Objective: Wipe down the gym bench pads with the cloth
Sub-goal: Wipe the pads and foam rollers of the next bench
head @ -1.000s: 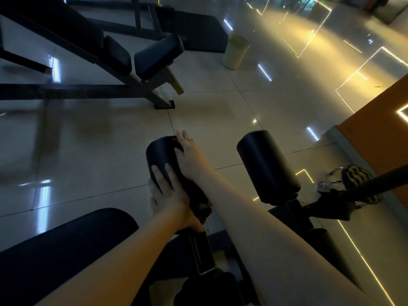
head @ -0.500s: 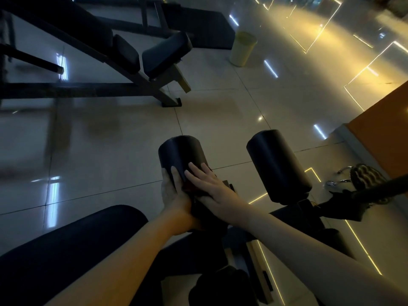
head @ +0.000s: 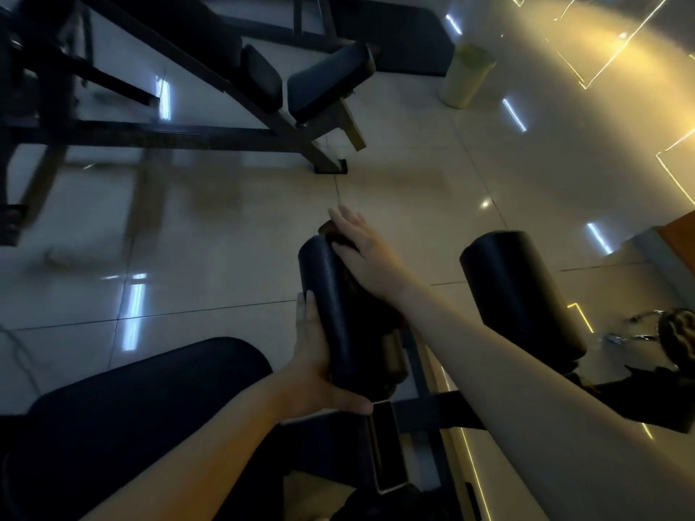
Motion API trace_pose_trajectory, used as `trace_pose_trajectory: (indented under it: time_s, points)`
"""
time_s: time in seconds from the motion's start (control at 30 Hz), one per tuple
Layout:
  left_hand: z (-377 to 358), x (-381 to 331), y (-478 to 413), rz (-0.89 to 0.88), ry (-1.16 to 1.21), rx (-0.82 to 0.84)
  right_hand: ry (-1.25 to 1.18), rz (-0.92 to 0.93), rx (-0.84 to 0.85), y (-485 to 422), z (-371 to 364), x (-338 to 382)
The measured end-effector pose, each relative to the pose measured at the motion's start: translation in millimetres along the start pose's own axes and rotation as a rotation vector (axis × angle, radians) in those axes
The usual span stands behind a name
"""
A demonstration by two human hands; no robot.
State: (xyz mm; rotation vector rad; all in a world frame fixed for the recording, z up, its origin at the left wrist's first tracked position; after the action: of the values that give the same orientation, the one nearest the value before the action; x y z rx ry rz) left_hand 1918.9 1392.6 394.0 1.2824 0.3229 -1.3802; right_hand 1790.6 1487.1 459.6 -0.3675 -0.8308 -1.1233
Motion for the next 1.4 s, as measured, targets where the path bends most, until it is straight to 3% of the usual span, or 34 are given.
trace_pose_trajectory:
  time_s: [0.13,0.2,0.3,0.37,0.5,0.63,0.77,1.07,1.23,1.4]
  points:
    - [-2,6,11,0.007,0.203,0.199,0.147,0.089,0.072,41,-14,7]
    - [3,2,14,0.011,0.229,0.211,0.136,0.038,0.097,54,-16,7]
    - [18,-14,24,0.008,-0.097,0.083,0.06,-0.089,0.061,71,-13,4]
    - [27,-26,30,-0.024,-0.351,0.025,0.102,-0.017,-0.032,87,-15,8]
    - [25,-35,28,-0.102,-0.537,0.039,0.083,0.01,-0.064,92,-26,3]
    - [18,-27,22,-0.107,-0.531,0.041,-0.042,-0.08,-0.117,41,-13,-6]
    - [24,-11,24,-0.112,-0.489,0.076,0.058,-0.089,-0.08,2,-9,4]
    - [23,-33,28,-0.057,-0.6,0.102,-0.243,-0.015,0.005,150,-23,-16]
    - [1,-66,22,0.007,-0.743,0.114,-0.256,-0.06,-0.048,121,-19,-11]
    - [8,-38,20,-0.047,-0.464,0.054,-0.197,-0.111,-0.047,38,-2,-9]
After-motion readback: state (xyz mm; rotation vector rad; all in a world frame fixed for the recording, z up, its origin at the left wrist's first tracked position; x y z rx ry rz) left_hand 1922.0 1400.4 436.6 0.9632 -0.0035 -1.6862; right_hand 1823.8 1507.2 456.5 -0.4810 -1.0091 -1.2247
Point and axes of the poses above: each hand's wrist, its own y-axis away from the middle knuckle, its own z-axis out of the back of the hand, x = y × z, the point moved 4 cm from there along -y, towards the middle knuckle, and after that the axes turned 7 degrees about -y, right-handed, at the moved point
